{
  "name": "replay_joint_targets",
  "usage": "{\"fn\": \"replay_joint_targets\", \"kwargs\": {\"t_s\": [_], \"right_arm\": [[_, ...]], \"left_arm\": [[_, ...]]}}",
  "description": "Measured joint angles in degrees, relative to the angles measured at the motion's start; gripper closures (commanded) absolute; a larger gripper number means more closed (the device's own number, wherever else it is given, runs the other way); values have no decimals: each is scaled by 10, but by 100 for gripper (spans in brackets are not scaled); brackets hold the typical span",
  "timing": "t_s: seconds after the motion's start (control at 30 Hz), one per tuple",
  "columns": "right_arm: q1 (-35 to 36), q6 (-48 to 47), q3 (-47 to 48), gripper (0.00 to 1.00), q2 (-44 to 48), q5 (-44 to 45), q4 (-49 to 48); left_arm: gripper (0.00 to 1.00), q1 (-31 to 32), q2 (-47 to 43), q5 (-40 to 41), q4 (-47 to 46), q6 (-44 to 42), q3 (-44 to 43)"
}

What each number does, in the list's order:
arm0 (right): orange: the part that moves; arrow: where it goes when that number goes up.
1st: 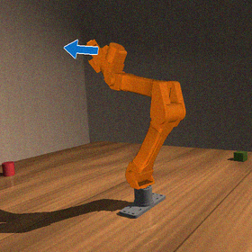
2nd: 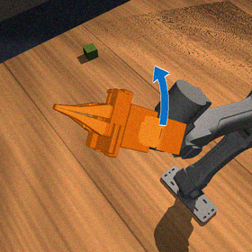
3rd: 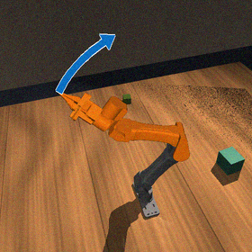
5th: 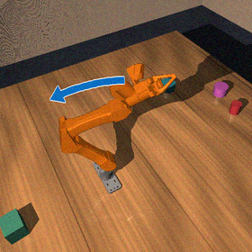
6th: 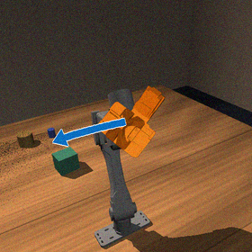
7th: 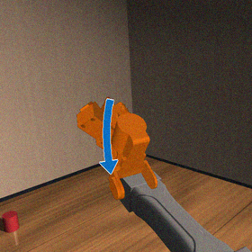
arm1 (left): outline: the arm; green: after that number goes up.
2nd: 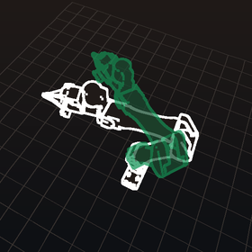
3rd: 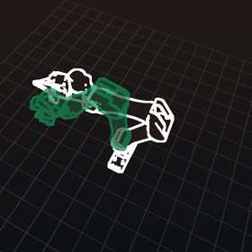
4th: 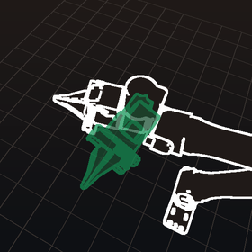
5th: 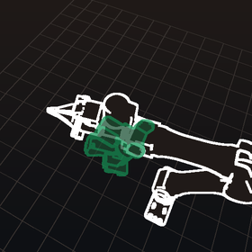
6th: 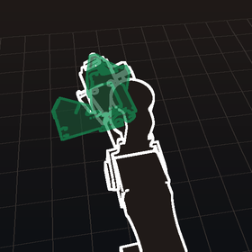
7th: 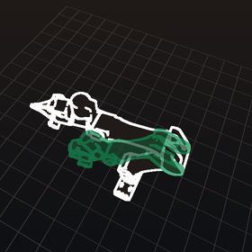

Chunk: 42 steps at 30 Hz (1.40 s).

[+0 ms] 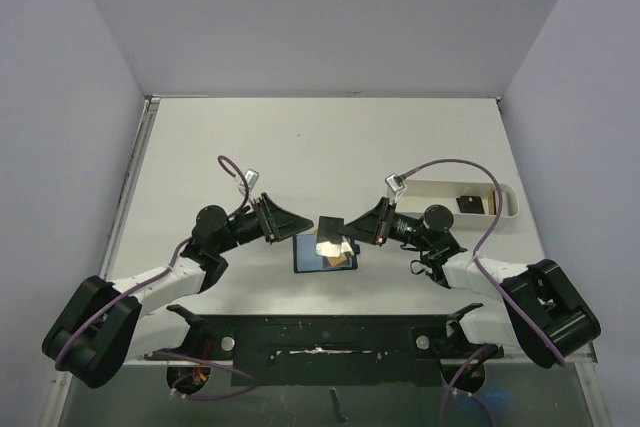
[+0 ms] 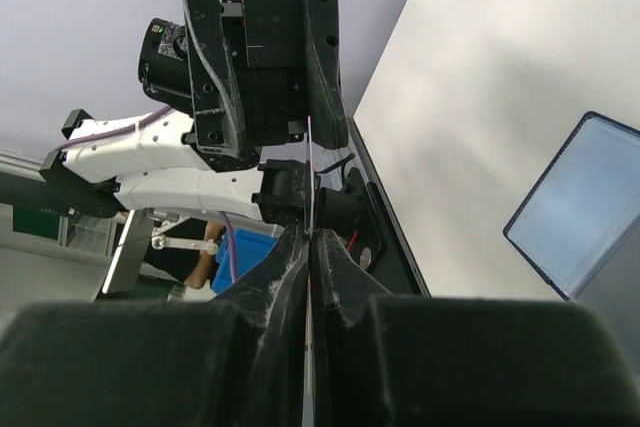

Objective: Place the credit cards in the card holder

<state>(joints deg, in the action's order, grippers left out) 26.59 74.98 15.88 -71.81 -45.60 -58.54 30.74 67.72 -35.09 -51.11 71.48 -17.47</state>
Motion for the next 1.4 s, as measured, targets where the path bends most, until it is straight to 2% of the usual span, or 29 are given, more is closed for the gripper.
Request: {"fn": "replay_joint_targets", "kwargs": {"t_s": [0.33,0.73,0.97,1.23,1.27,1.33,1.4], "right_arm": [[5,-2,3,100,-8,-5,0],[35,0,17,100,-46,-5,-2],[38,9,17,100,-71,-5,-15],[38,19,17,100,-95,-5,-39],[38,22,17,100,-100,-5,-47],[38,27,17,100,-110,-5,-61],[38,35,17,100,-121,-5,-76]], "left_arm": [[55,-1,15,4,14,-18,-5],[82,-1,53,-10,10,-17,-26],[83,-1,96,-31,-13,-11,-29],[81,-1,153,-67,-95,36,-29],[83,0,158,-72,-107,44,-27],[99,0,166,-77,-125,53,-21],[100,0,173,-83,-136,63,-16]]}}
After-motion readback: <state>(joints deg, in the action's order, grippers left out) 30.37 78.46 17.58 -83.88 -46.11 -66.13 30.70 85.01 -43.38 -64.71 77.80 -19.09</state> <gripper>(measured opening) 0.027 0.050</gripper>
